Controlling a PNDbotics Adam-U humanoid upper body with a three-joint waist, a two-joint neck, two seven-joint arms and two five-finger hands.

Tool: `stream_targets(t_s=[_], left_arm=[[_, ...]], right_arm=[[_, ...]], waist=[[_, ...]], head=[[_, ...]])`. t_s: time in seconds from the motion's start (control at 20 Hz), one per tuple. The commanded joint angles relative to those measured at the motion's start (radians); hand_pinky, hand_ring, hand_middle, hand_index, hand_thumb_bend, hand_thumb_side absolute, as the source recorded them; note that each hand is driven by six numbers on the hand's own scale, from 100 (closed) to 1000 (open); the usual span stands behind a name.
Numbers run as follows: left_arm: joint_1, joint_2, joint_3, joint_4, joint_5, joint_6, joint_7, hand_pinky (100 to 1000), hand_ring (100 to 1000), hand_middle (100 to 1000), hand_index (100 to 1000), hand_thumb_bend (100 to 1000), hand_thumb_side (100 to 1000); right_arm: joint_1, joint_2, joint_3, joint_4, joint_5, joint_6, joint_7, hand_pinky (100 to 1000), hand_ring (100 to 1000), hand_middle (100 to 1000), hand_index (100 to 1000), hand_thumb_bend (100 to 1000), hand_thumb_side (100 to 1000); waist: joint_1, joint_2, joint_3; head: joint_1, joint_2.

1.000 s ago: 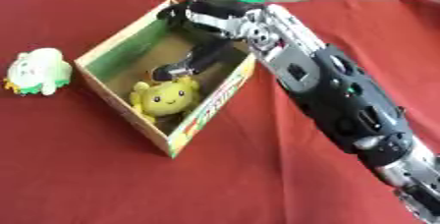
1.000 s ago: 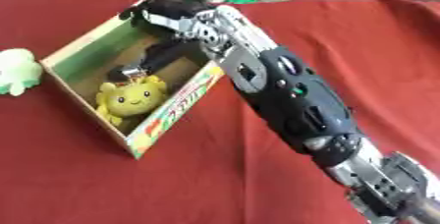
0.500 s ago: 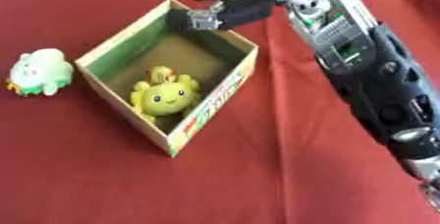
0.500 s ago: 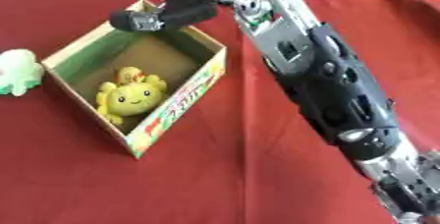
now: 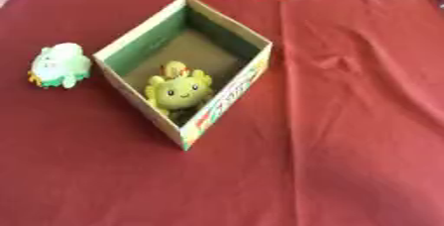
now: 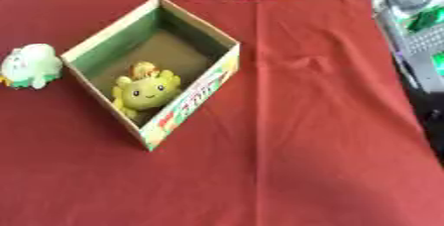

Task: Pick up objects on the table and place them in the box.

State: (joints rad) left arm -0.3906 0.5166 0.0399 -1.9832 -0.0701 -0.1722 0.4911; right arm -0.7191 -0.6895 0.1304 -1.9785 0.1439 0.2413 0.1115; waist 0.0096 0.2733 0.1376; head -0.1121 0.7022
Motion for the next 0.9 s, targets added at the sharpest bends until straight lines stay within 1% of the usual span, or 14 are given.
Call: stream_targets(t_s=[0.05, 0.15, 0.2, 0.25, 0.4, 0.45, 0.55, 0.6, 0.7, 0.75, 0.85, 0.9], left_arm=[[-0.020, 0.103, 0.014, -0.017, -0.083, 0.048, 0.001, 559, 622, 636, 785, 100, 664], [-0.027, 0.149, 0.015, -0.017, -0.138, 0.088, -0.007, 562, 624, 647, 795, 100, 648], [-0.031, 0.168, 0.016, -0.017, -0.165, 0.110, -0.013, 564, 625, 650, 800, 100, 616], [-0.034, 0.189, 0.016, -0.017, -0.194, 0.133, -0.022, 566, 626, 658, 806, 100, 648], [-0.040, 0.244, 0.013, -0.012, -0.272, 0.201, -0.063, 570, 629, 673, 820, 100, 664], [-0.041, 0.262, 0.012, -0.003, -0.299, 0.219, -0.083, 575, 632, 691, 832, 100, 672], [-0.046, 0.292, 0.012, 0.020, -0.356, 0.240, -0.126, 583, 638, 704, 842, 100, 680], [-0.048, 0.305, 0.011, 0.033, -0.386, 0.245, -0.151, 596, 652, 724, 860, 100, 684], [-0.056, 0.331, 0.003, 0.068, -0.450, 0.246, -0.229, 615, 670, 747, 881, 100, 688], [-0.061, 0.344, -0.004, 0.090, -0.484, 0.243, -0.285, 645, 697, 773, 904, 100, 725], [-0.078, 0.365, -0.014, 0.132, -0.544, 0.231, -0.409, 675, 723, 797, 926, 100, 770], [-0.088, 0.374, -0.017, 0.151, -0.570, 0.223, -0.467, 679, 726, 799, 928, 100, 774]], right_arm=[[0.036, -0.049, -0.042, -0.021, -0.111, -0.046, -0.122, 844, 814, 787, 937, 100, 958], [0.080, -0.054, -0.059, -0.021, -0.163, -0.082, -0.178, 844, 812, 785, 932, 100, 949], [0.099, -0.055, -0.066, -0.022, -0.185, -0.101, -0.200, 846, 810, 784, 930, 100, 990], [0.117, -0.056, -0.073, -0.022, -0.205, -0.118, -0.222, 847, 808, 783, 928, 100, 936], [0.165, -0.053, -0.092, -0.022, -0.259, -0.168, -0.286, 848, 801, 786, 933, 100, 939], [0.179, -0.053, -0.099, -0.022, -0.272, -0.184, -0.308, 847, 799, 781, 926, 100, 945], [0.206, -0.053, -0.106, -0.022, -0.299, -0.226, -0.343, 850, 799, 783, 926, 100, 949], [0.217, -0.053, -0.108, -0.022, -0.310, -0.243, -0.356, 849, 798, 782, 926, 100, 944], [0.238, -0.053, -0.116, -0.022, -0.324, -0.272, -0.379, 848, 797, 780, 923, 100, 934], [0.246, -0.053, -0.120, -0.022, -0.328, -0.284, -0.389, 848, 796, 778, 920, 100, 931], [0.262, -0.051, -0.124, -0.022, -0.331, -0.300, -0.404, 850, 796, 778, 918, 100, 927], [0.268, -0.050, -0.125, -0.022, -0.330, -0.305, -0.408, 850, 796, 778, 918, 100, 926]], waist=[[0.002, -0.028, -0.009], [0.002, -0.036, -0.022], [0.002, -0.039, -0.028], [0.002, -0.043, -0.035], [0.002, -0.051, -0.050], [0.002, -0.053, -0.054], [0.001, -0.055, -0.061], [0.000, -0.056, -0.065], [-0.001, -0.060, -0.071], [-0.001, -0.062, -0.073], [-0.001, -0.065, -0.076], [-0.001, -0.067, -0.077]], head=[[0.000, 0.020], [-0.002, 0.024], [-0.001, 0.026], [0.000, 0.028], [0.001, 0.026], [0.001, 0.024], [0.007, 0.023], [0.014, 0.024], [0.036, 0.033], [0.049, 0.039], [0.070, 0.049], [0.077, 0.051]])
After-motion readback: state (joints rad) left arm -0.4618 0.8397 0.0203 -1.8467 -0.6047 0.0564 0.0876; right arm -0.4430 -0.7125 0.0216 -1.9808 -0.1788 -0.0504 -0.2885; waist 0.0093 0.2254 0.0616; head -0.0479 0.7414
